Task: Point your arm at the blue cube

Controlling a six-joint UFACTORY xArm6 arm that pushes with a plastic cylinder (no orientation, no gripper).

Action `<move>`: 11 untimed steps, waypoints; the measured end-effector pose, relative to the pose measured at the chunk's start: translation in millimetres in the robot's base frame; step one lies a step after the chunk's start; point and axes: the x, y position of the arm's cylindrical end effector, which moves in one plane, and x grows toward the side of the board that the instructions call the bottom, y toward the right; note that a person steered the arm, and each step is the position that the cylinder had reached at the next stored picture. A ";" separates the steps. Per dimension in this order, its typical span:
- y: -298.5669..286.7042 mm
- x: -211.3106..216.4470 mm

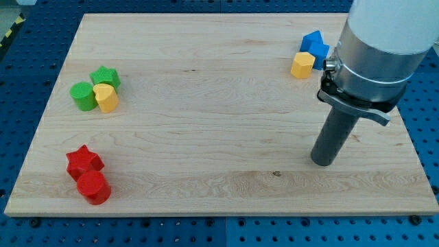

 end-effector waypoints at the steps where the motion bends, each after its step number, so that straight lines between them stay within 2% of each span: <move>1: 10.3 0.0; 5: 77.7 -0.6; 7: 84.9 -43.0; 11: 84.9 -60.6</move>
